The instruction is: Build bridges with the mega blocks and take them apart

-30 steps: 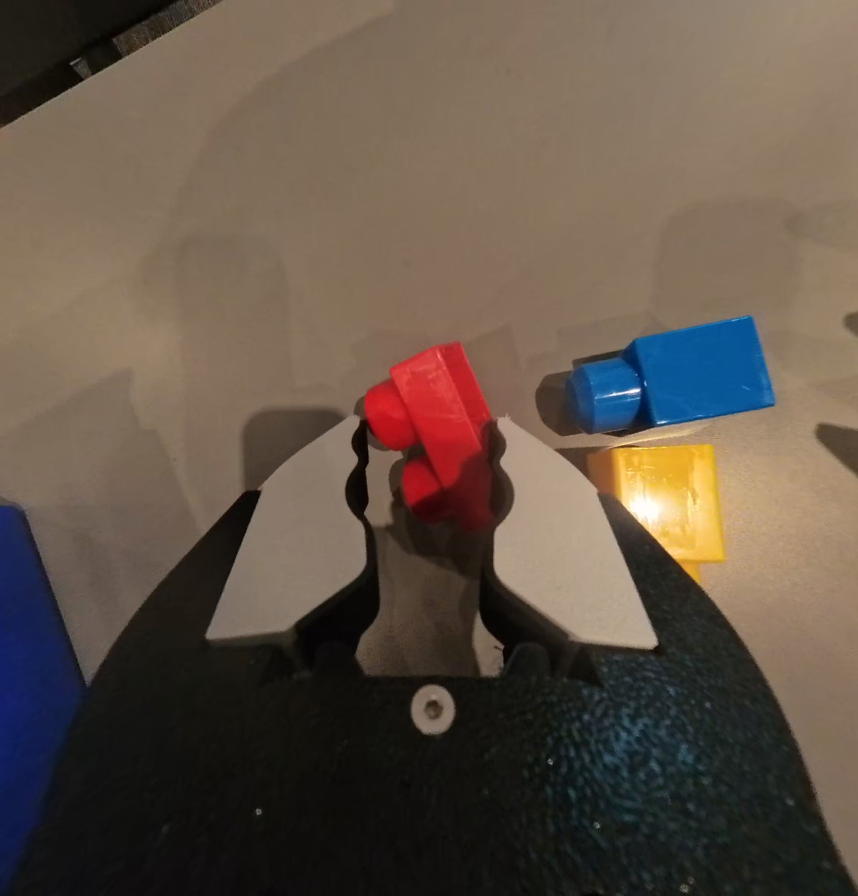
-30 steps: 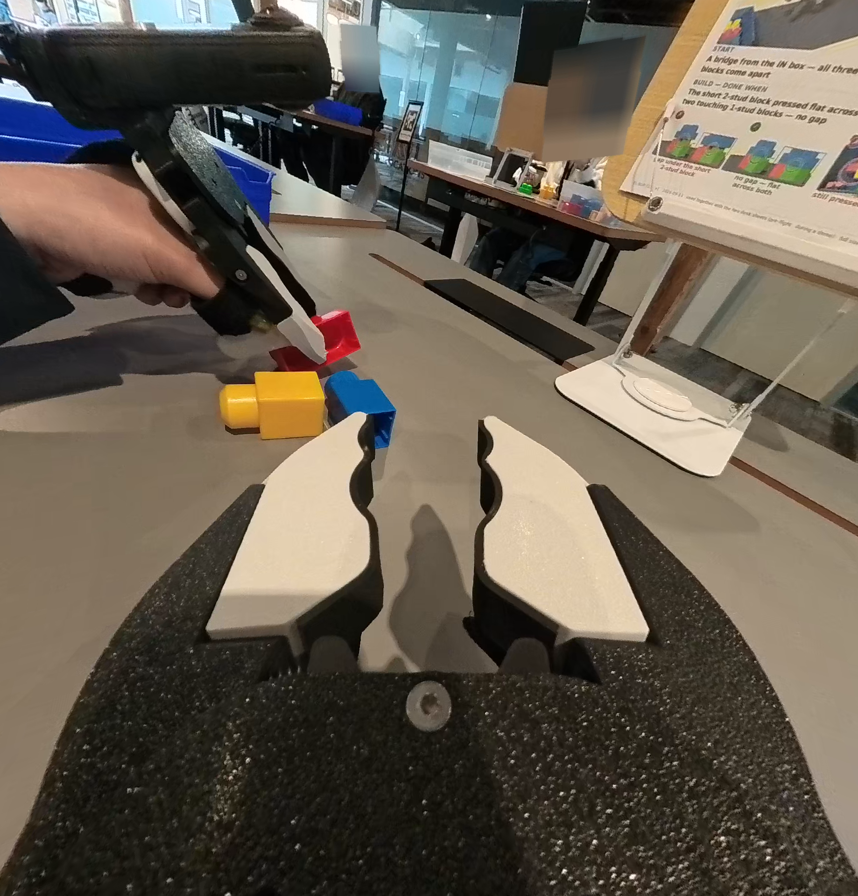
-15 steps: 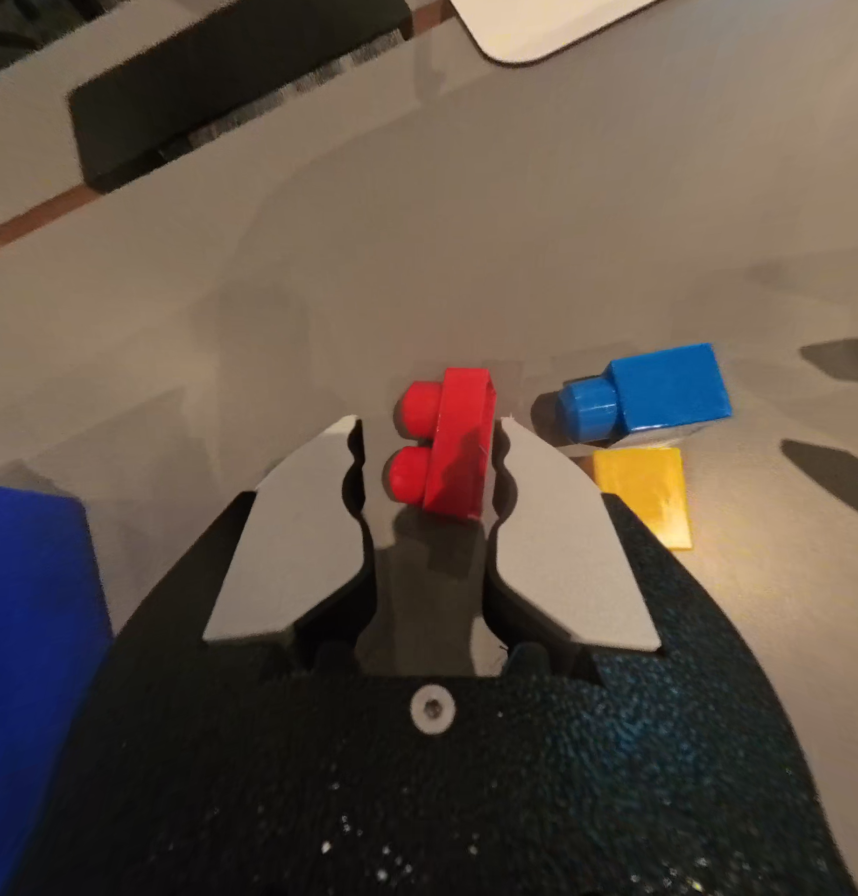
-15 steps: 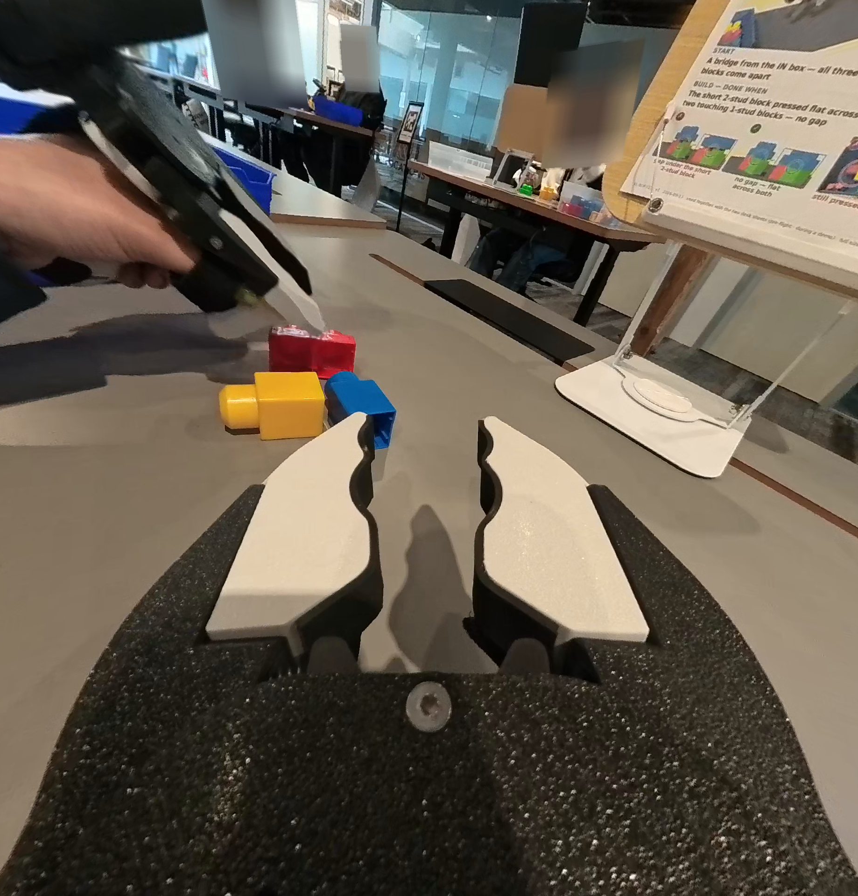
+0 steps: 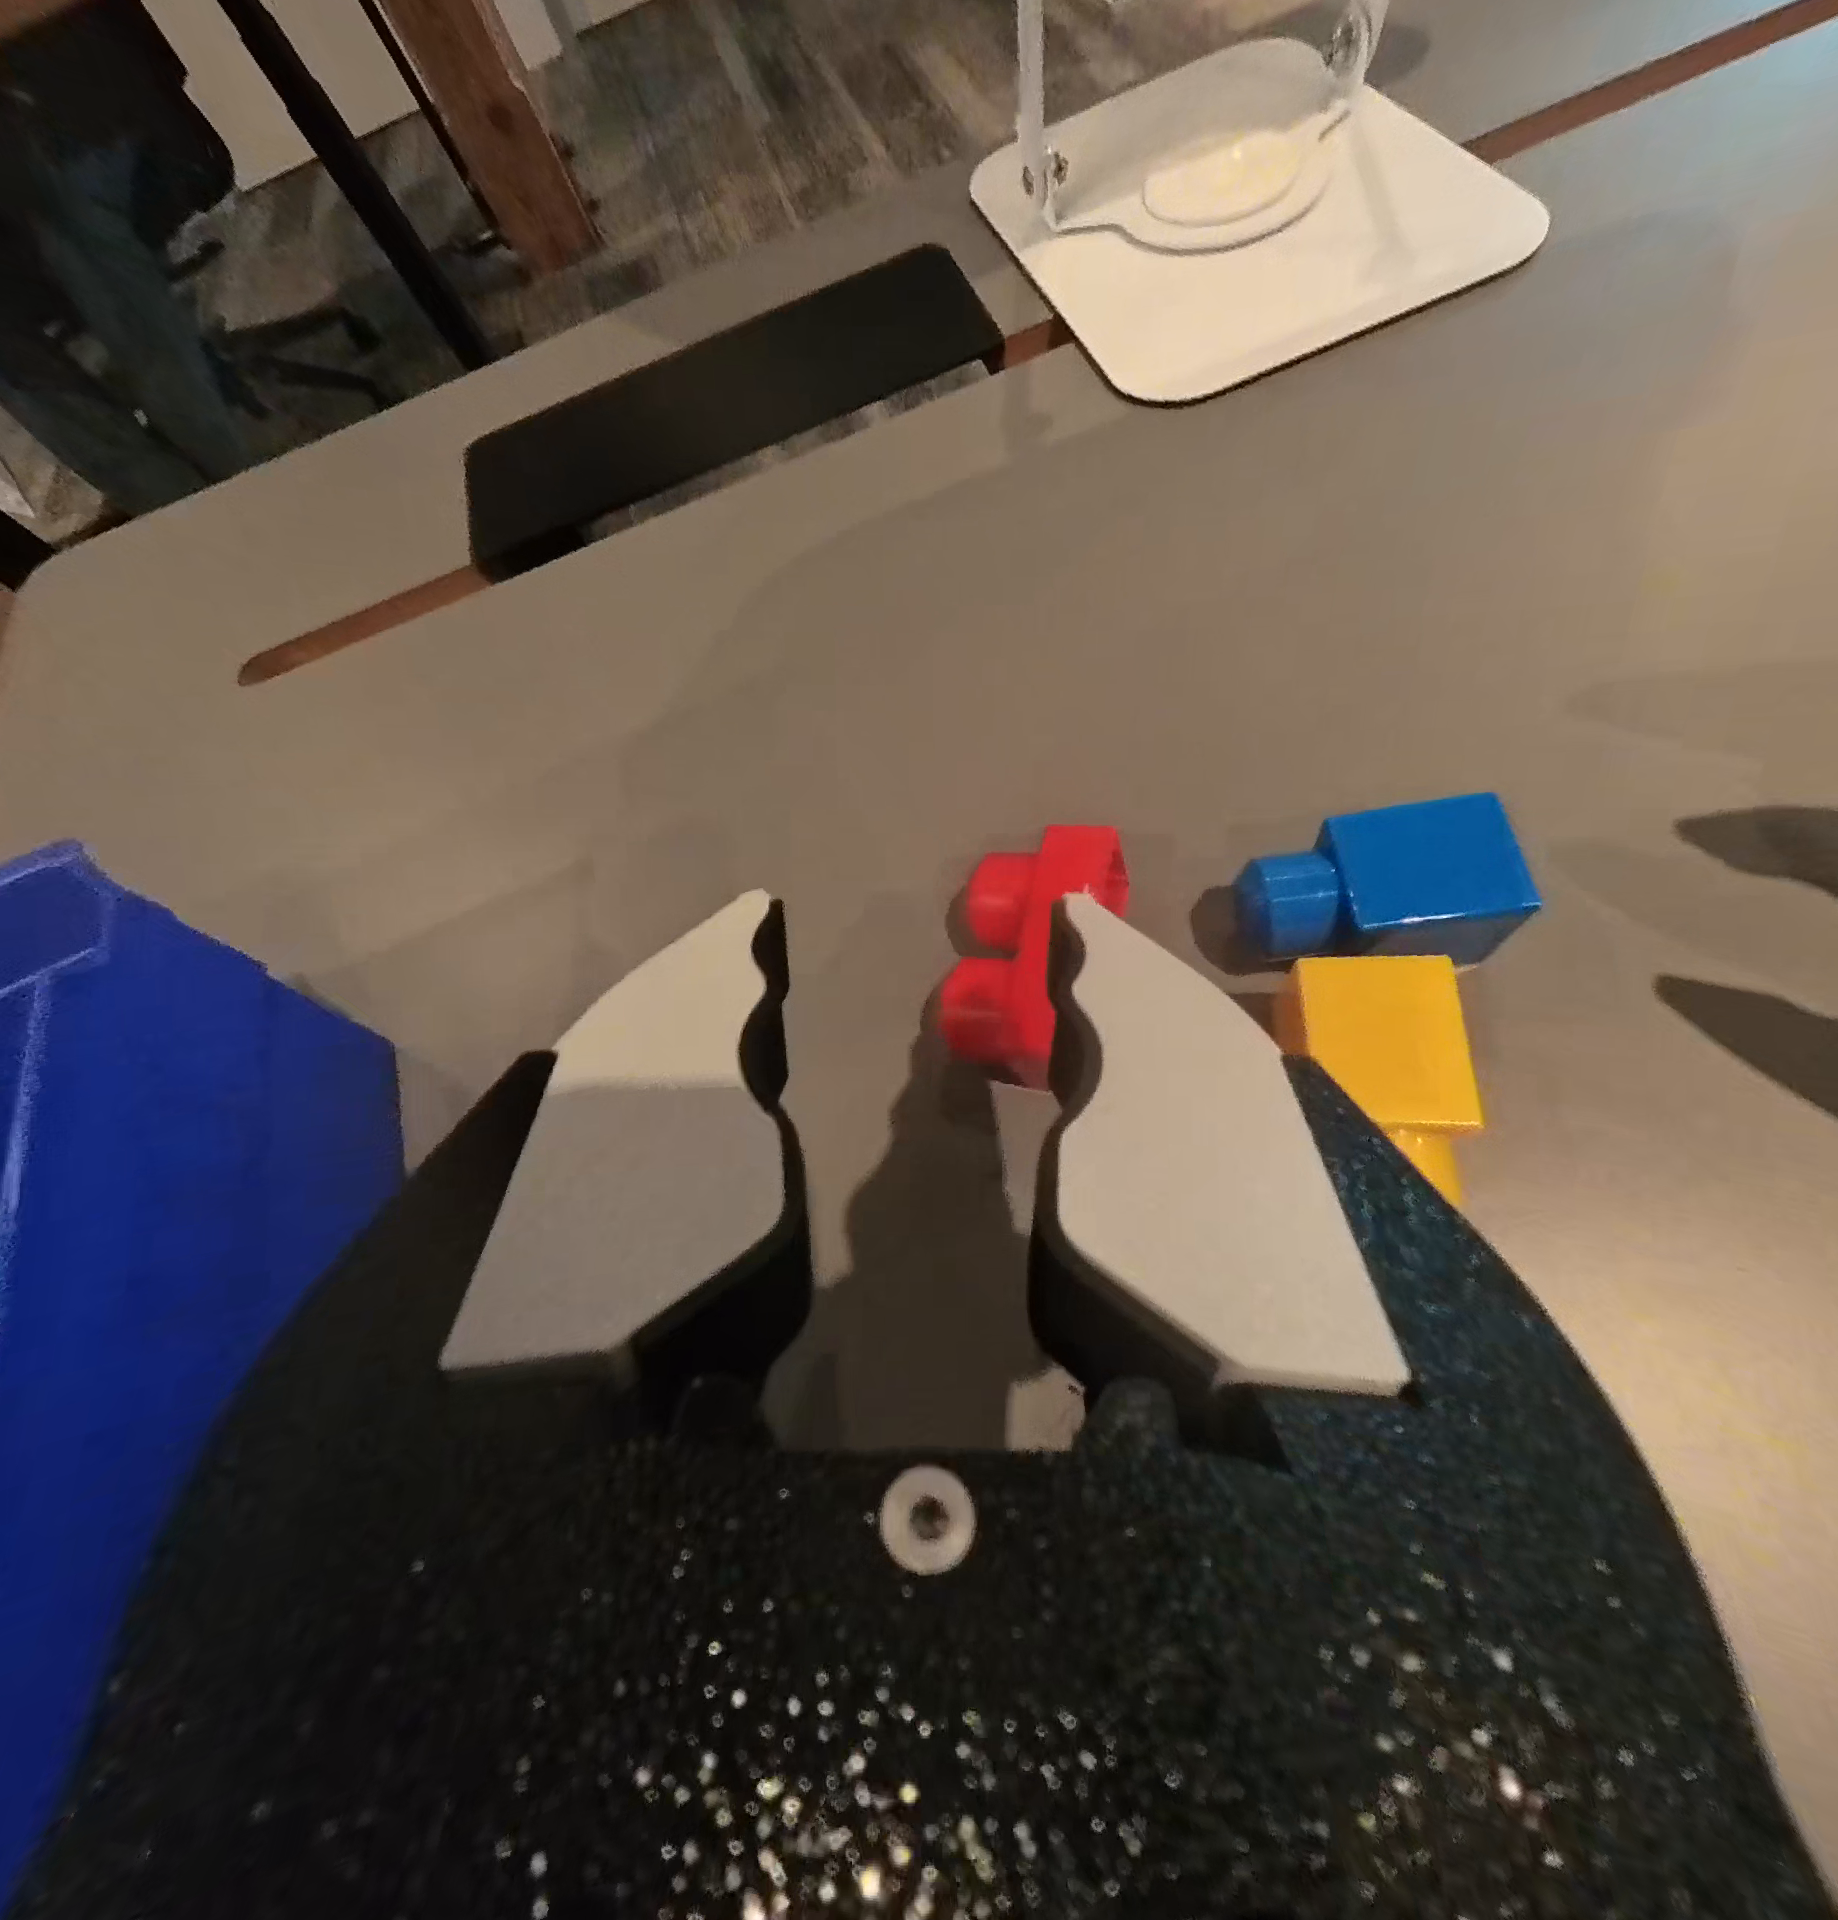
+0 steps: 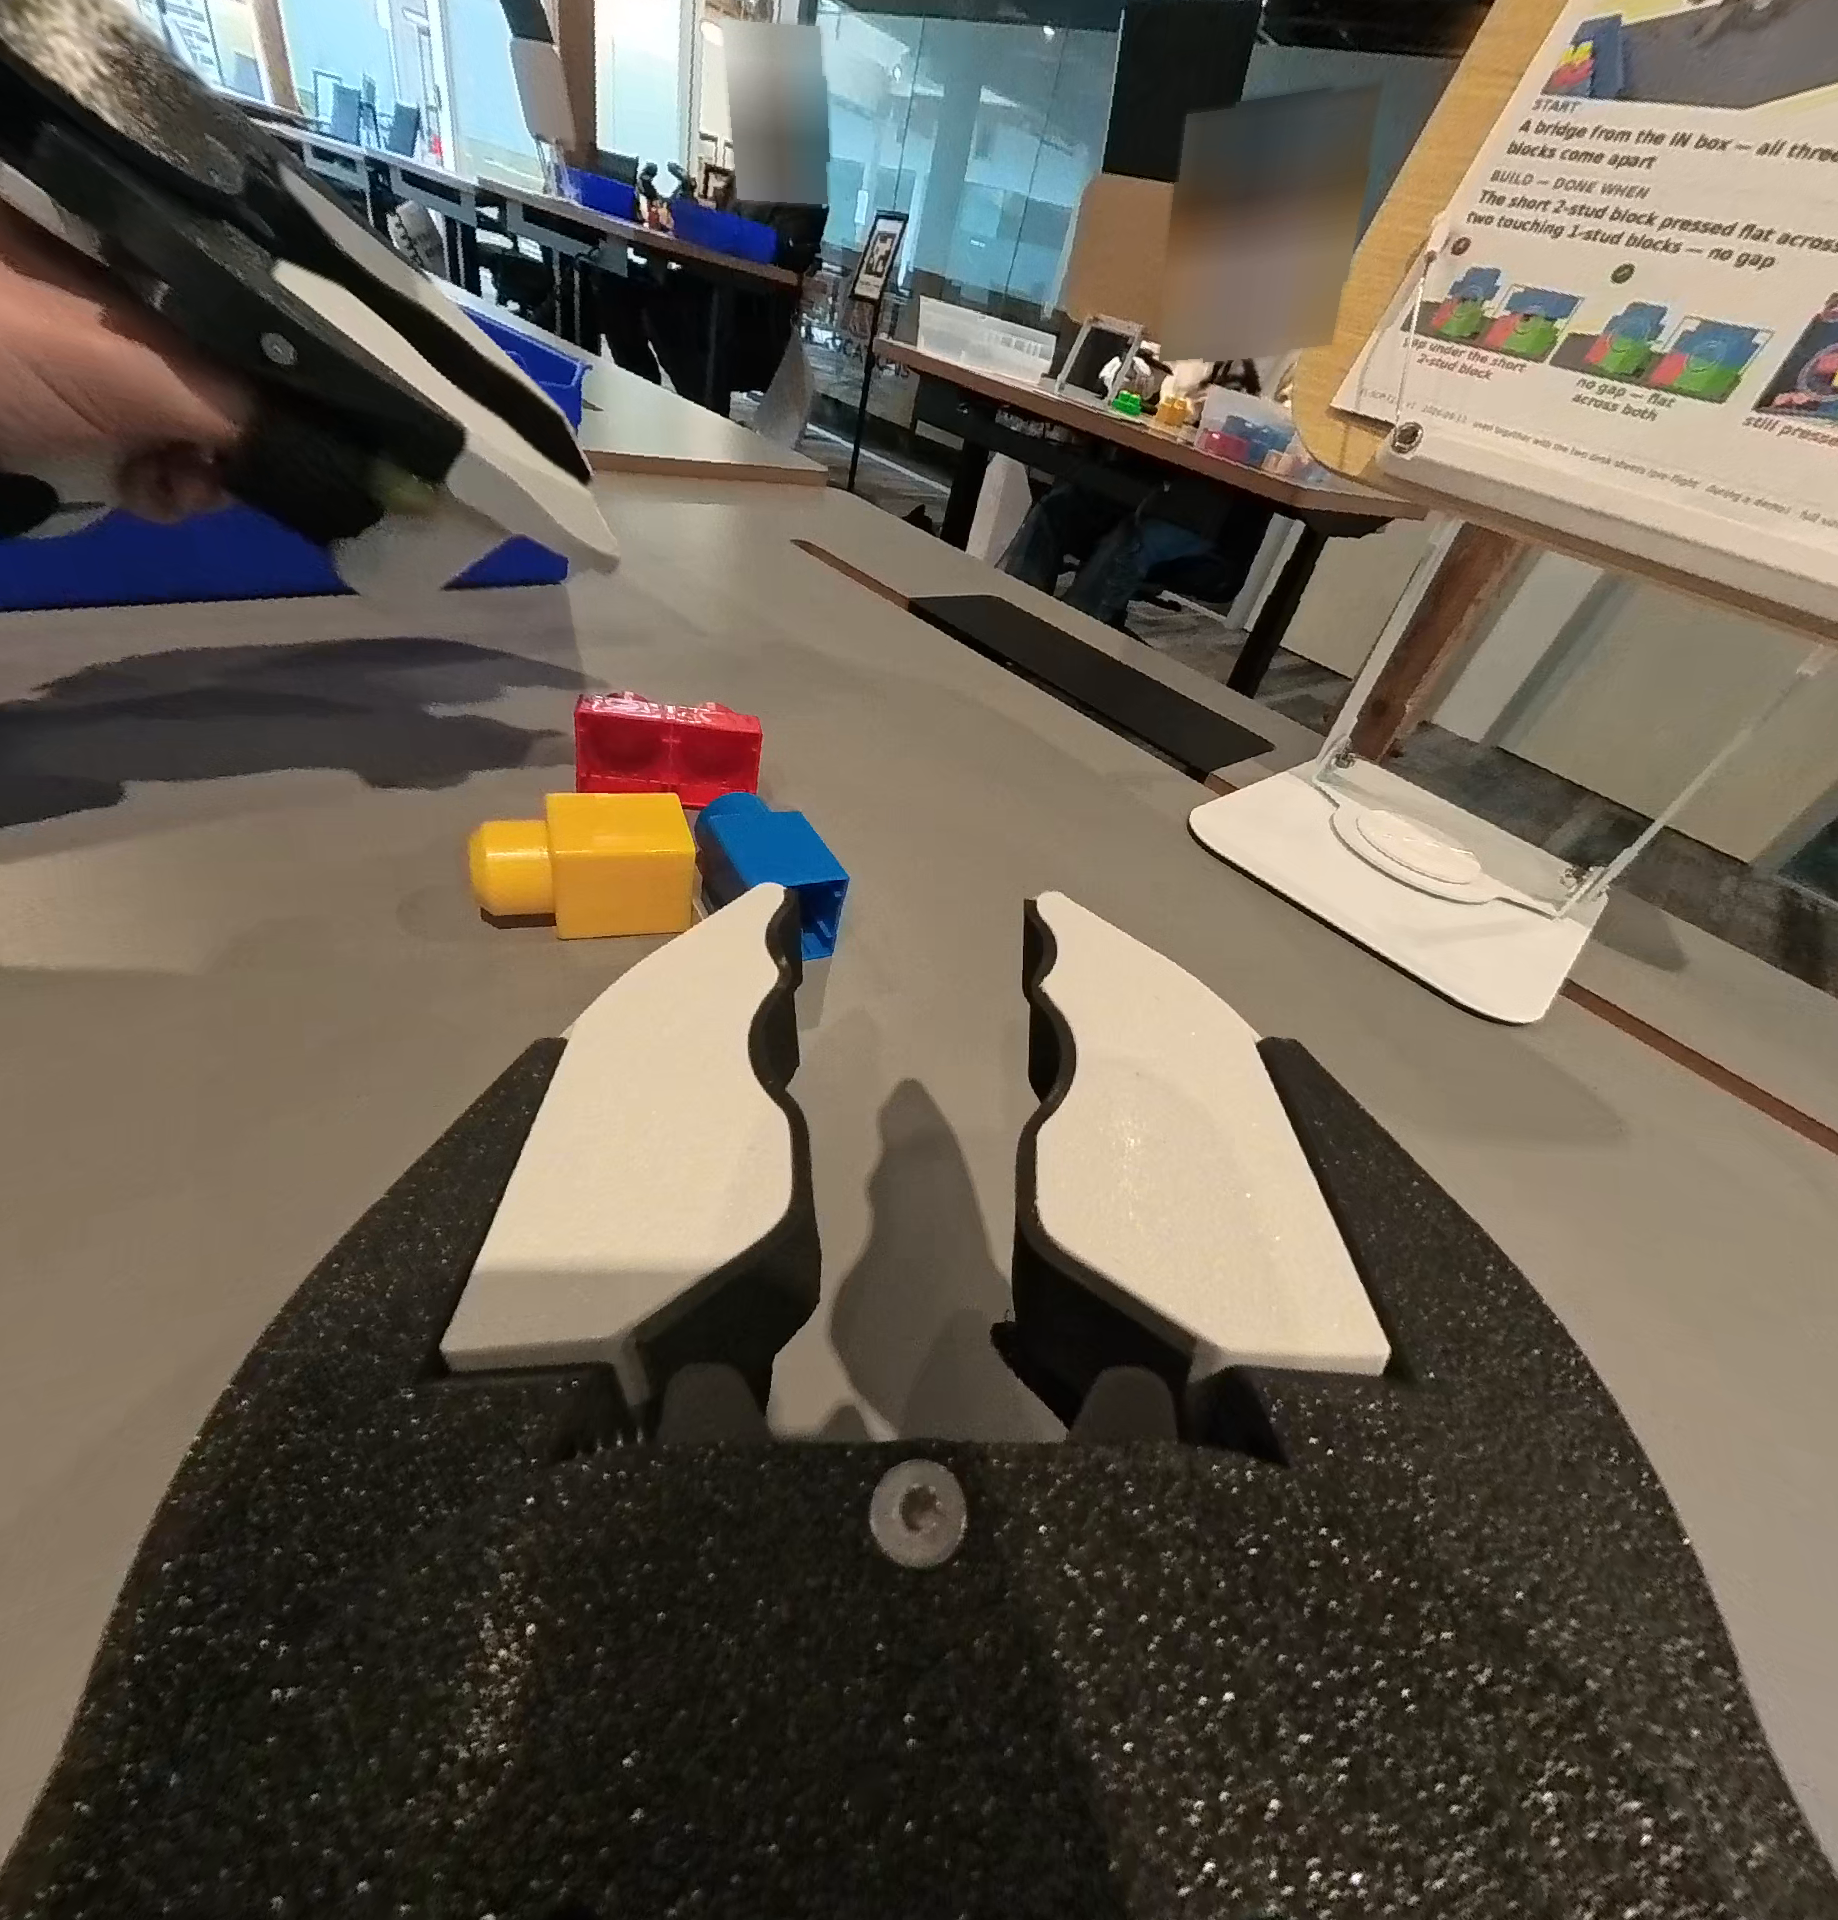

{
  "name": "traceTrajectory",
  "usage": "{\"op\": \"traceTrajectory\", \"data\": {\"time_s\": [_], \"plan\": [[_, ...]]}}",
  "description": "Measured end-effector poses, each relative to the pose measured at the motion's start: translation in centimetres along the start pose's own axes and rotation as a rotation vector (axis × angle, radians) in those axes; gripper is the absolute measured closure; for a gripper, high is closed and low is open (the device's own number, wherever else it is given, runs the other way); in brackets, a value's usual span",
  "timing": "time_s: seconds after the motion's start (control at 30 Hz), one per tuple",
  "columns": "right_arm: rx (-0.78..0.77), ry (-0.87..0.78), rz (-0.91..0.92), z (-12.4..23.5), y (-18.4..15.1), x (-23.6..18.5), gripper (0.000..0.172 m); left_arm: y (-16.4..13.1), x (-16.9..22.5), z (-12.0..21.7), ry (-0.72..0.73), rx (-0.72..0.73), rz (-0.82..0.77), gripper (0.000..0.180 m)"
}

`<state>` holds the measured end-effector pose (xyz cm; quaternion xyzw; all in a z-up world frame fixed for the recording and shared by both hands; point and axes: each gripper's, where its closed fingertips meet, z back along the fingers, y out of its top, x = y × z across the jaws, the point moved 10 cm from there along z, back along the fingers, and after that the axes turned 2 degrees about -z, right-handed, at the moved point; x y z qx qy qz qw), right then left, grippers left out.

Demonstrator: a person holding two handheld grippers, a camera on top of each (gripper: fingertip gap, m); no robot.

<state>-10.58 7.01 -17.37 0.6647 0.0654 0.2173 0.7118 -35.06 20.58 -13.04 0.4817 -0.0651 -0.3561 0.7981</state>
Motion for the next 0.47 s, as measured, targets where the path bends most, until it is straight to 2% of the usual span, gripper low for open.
{"op": "traceTrajectory", "data": {"time_s": [0.13, 0.37, 0.47], "plan": [[0.002, -0.005, -0.004, 0.1, 0.0, 0.1, 0.131, -0.8, -0.3, 0.4, 0.038, 0.081, 0.007, 0.133], [0.001, -0.002, -0.002, 0.0, 0.0, 0.1, 0.131, -4.2, -0.4, 1.8, 0.125, 0.277, 0.04, 0.136], [-0.003, -0.003, 0.003, 0.0, 0.0, 0.0, 0.131, -4.9, -0.2, 2.0, 0.13, 0.33, 0.052, 0.137]]}}
